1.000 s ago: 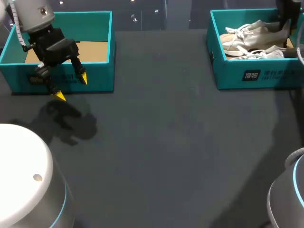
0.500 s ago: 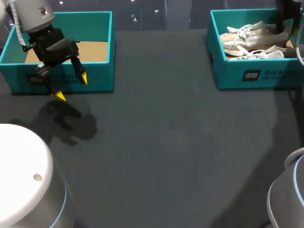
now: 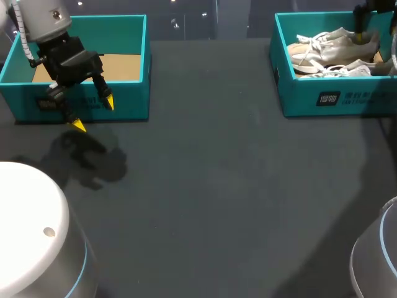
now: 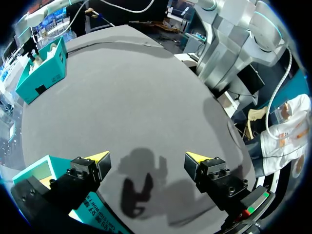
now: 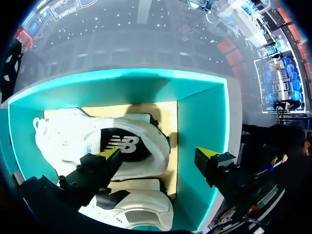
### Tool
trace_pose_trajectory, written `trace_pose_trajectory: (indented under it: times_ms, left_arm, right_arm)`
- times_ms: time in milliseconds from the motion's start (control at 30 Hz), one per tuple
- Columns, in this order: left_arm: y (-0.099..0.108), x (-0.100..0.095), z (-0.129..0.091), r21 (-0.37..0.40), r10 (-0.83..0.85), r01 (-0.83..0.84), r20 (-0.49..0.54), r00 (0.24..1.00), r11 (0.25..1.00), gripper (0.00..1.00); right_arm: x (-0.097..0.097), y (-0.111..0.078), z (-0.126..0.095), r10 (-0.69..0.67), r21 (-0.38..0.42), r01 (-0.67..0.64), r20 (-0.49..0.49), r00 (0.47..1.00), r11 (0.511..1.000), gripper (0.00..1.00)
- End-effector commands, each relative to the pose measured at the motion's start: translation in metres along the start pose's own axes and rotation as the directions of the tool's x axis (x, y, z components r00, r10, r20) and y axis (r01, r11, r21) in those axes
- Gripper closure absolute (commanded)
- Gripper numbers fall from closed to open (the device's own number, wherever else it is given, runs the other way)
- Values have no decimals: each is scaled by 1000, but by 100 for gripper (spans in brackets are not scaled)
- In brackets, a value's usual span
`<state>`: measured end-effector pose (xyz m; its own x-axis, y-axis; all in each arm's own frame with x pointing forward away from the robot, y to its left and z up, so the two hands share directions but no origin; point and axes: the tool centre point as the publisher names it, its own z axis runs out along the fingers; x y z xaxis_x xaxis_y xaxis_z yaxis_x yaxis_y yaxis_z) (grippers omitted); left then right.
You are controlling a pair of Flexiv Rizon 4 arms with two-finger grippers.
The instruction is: Take the shoe out of the shoebox, open the shoe tongue, remove and reinsert the insole, then place the shoe into the shoebox
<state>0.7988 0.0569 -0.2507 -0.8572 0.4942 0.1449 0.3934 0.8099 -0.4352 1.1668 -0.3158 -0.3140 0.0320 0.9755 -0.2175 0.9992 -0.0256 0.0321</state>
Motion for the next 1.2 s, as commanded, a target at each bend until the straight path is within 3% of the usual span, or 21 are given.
trace_pose_trajectory:
  times_ms: [33, 133, 233, 500, 900, 1067, 1200]
  left_arm:
    - [-3, 2, -12, 2, -93, 93, 59, 994, 996, 0]
    - [-3, 2, -19, -7, -239, 241, 97, 966, 970, 0]
    - [1, 0, -24, -23, -429, 439, 162, 888, 898, 0]
    - [28, -5, -42, 21, -775, 816, 327, 541, 578, 0]
    - [73, 5, -68, 124, -912, 956, 354, 207, 265, 0]
    - [98, 9, -76, 206, -936, 971, 350, 39, 118, 0]
    - [106, 9, -80, 221, -931, 970, 364, 18, 105, 0]
  right_arm:
    - [2, -20, -24, 1, -24, -1, -2, 1000, 1000, 0]
    - [6, -27, -39, -1, -46, 1, -10, 1000, 999, 0]
    - [9, -35, -51, 0, -61, -1, -19, 1000, 998, 0]
    - [21, -49, -80, -23, -88, 19, -49, 999, 996, 0]
    - [37, -77, -116, -60, -87, 53, -80, 995, 995, 0]
    - [41, -90, -127, -61, -83, 54, -94, 994, 995, 0]
    - [42, -92, -130, -66, -82, 58, -96, 993, 995, 0]
